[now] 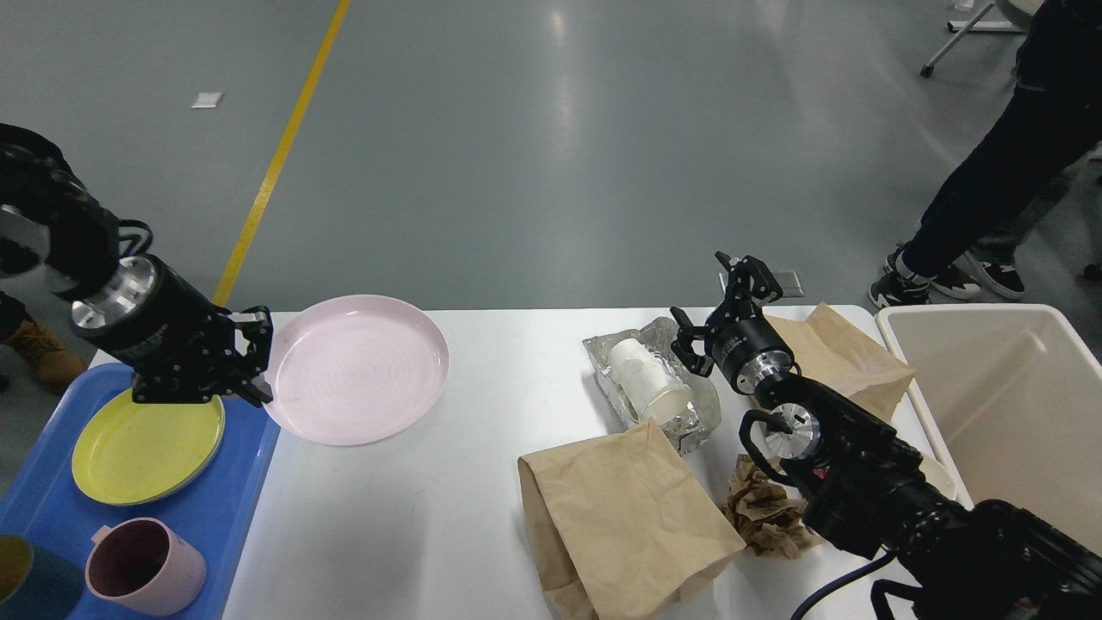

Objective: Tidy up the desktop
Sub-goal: 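Lift the pink plate and carry it over the yellow plate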

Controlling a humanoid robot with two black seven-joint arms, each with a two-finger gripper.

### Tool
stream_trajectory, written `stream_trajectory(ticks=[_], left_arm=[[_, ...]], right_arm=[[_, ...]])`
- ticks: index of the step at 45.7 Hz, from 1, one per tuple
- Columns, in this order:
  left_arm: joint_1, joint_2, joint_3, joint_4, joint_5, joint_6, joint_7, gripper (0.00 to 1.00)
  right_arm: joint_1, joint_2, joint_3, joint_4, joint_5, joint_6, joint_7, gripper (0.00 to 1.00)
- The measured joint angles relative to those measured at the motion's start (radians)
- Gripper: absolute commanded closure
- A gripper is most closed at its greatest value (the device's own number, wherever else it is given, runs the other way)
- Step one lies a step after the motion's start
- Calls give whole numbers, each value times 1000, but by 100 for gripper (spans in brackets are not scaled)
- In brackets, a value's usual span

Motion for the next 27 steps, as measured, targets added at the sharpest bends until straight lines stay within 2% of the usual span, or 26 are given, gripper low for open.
stream_trajectory(ticks=[7,13,20,27], left_arm=[[-119,37,100,-25,-1,-52,-38,100],[-123,80,131,-18,-1,-38,-47,100],[0,146,129,50,3,68,-50,100],[164,204,97,193,3,101,-55,100]], right_arm=[[0,0,0,0,0,0,0,0],[0,0,0,0,0,0,0,0],[0,0,0,0,0,0,0,0],[0,0,0,0,0,0,0,0]])
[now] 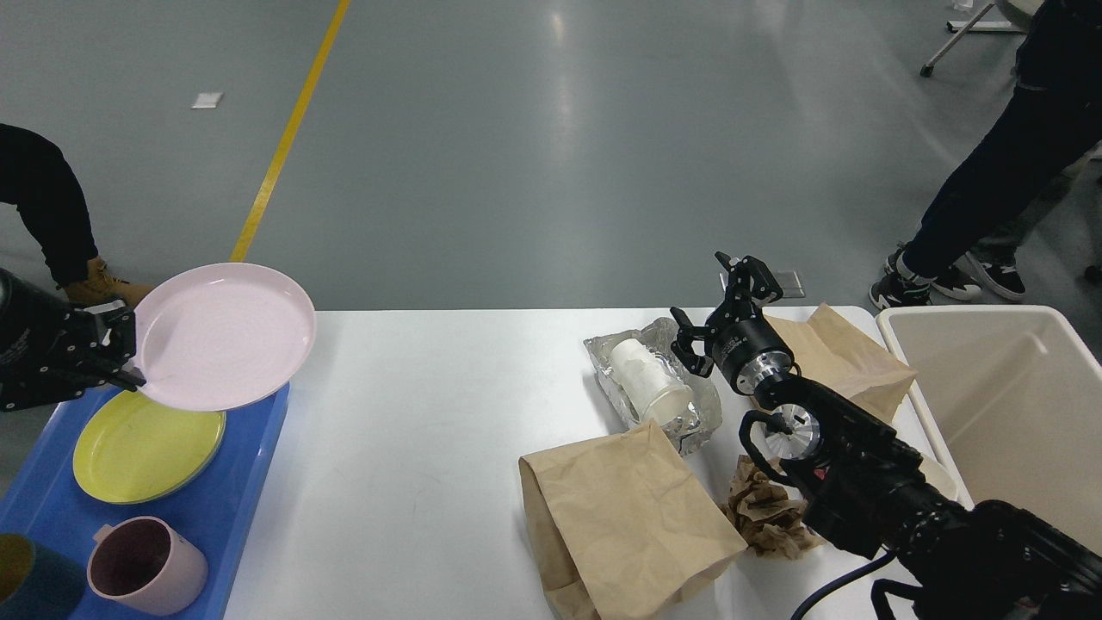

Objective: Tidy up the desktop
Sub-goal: 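Lift the pink plate and carry it over the yellow plate, then lower the pink plate onto the yellow plate and release it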

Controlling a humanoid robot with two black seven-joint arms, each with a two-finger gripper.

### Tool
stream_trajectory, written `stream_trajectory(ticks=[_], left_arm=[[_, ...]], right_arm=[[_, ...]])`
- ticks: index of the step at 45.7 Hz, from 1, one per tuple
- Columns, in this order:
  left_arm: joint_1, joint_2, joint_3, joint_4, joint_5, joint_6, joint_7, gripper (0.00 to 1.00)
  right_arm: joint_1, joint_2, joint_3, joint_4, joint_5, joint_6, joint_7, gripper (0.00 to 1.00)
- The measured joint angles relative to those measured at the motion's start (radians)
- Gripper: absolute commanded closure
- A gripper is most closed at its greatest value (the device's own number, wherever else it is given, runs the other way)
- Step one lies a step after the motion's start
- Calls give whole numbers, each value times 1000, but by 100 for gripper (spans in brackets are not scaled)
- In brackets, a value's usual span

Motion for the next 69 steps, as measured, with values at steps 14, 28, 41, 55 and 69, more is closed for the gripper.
stream_trajectory(ticks=[14,28,41,55,69], left_arm=[[336,38,-162,287,9,-4,16,100],[567,36,-261,483,12,-16,18,100],[687,29,-349,638,13,-52,42,100],[799,9,-452,765,14,-80,89,100],[815,-30,-462,782,16,-65,97,100]], right_arm=[[0,0,0,0,0,0,0,0],[0,0,0,0,0,0,0,0],[0,0,0,0,0,0,0,0],[0,0,0,0,0,0,0,0],[0,0,0,0,0,0,0,0]])
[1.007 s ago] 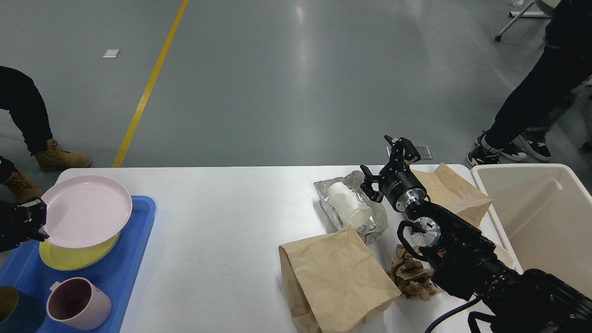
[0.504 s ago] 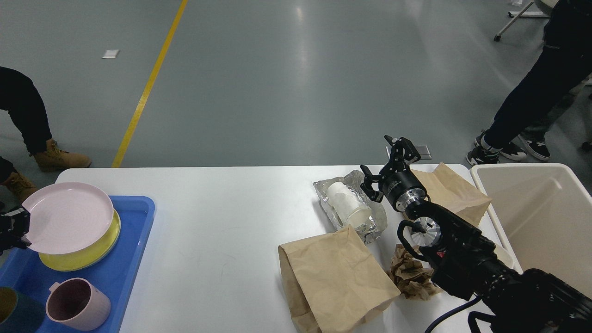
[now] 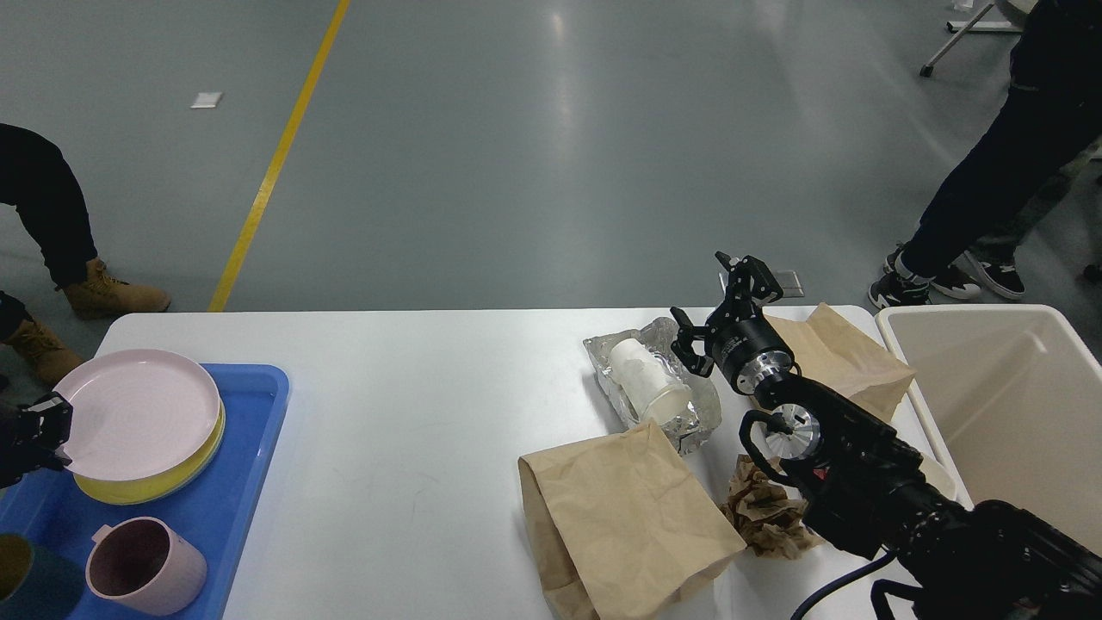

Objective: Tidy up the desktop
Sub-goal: 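Lower the pink plate onto the yellow plate and release it, then raise the open left gripper up away from the tray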

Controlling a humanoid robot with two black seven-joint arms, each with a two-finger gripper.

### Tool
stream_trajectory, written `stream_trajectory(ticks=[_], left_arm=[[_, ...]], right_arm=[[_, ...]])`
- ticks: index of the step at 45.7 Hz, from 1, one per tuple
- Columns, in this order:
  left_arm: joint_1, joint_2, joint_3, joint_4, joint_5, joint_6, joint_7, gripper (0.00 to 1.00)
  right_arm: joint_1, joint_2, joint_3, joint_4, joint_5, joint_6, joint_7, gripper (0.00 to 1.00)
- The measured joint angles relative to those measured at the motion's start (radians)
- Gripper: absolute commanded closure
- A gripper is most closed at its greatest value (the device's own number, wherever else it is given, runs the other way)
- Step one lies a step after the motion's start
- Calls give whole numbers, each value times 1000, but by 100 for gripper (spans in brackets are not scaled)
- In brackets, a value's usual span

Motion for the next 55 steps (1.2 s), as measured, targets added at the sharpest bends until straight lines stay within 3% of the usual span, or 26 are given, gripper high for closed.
stream_trajectory(ticks=[14,23,33,40,42,55], left_arm=[[13,-12,-2,4,0,48,-9,71],[20,-12,-2,4,0,122,-9,60],[9,-11,-6,-4,0,137,-6,48],[-19,3,-41,-38,0,108,-2,15],[-29,10,-43,-44,0,106,-1,10],[-228,142,-7,-215,16,81,10,5]], right_arm=[[0,0,0,0,0,0,0,0],[0,0,0,0,0,0,0,0],[0,0,0,0,0,0,0,0],[0,0,0,0,0,0,0,0],[0,0,0,0,0,0,0,0],[0,0,0,0,0,0,0,0]])
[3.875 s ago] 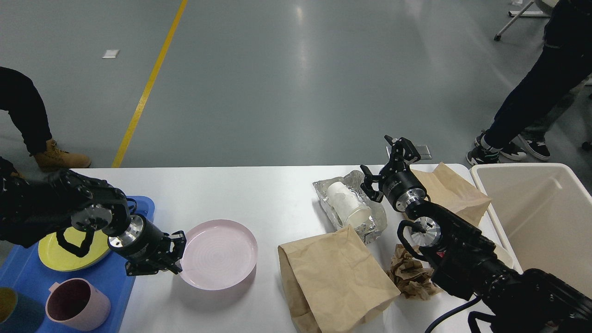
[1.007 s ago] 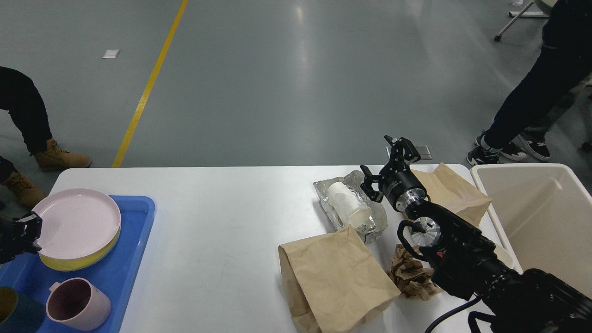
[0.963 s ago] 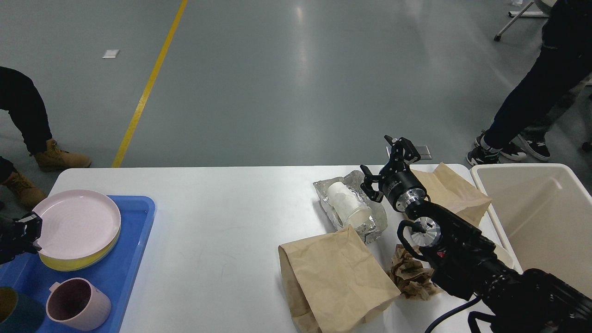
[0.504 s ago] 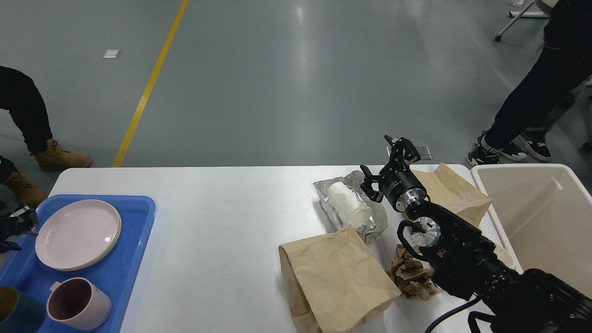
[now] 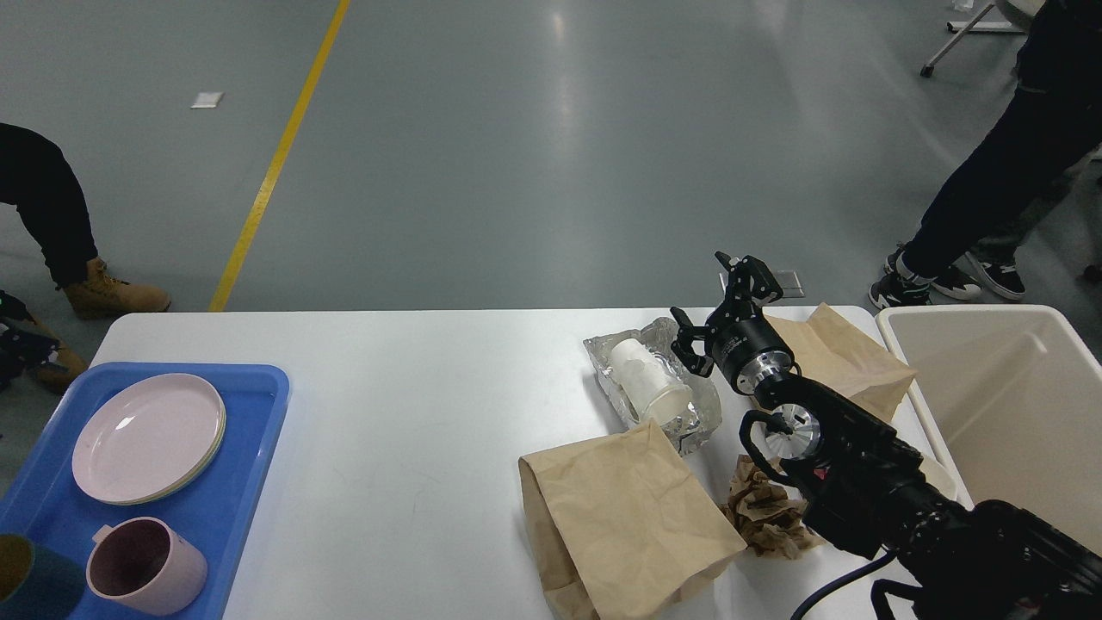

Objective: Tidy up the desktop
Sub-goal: 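Raise the open left gripper up away from the tray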

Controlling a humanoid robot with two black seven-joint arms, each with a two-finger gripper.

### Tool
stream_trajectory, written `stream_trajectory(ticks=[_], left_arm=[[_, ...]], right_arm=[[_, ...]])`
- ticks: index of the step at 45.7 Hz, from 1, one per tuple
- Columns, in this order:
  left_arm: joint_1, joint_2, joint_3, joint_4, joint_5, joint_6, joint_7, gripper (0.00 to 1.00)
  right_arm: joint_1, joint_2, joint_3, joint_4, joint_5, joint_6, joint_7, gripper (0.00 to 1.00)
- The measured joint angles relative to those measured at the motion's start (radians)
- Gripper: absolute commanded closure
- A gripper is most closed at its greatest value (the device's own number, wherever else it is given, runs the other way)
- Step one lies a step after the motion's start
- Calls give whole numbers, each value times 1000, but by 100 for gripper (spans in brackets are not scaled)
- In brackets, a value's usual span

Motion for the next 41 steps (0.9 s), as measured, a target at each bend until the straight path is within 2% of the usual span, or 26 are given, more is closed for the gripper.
stream_trajectory(ticks=[8,15,19,31,41], left_arm=[[-202,65,93,-97,7,-43,21,5],[-347,101,139,-107,27,-68,66,4],[-415,113,143,-109,44,-69,76,4],[-493,115,100,-115,51,-77,73,4],[-518,126,-60,-104,44,-76,62,4]], right_arm=[[0,0,0,0,0,0,0,0],[0,0,0,0,0,0,0,0],[0,0,0,0,0,0,0,0],[0,0,0,0,0,0,0,0],[0,0,0,0,0,0,0,0]])
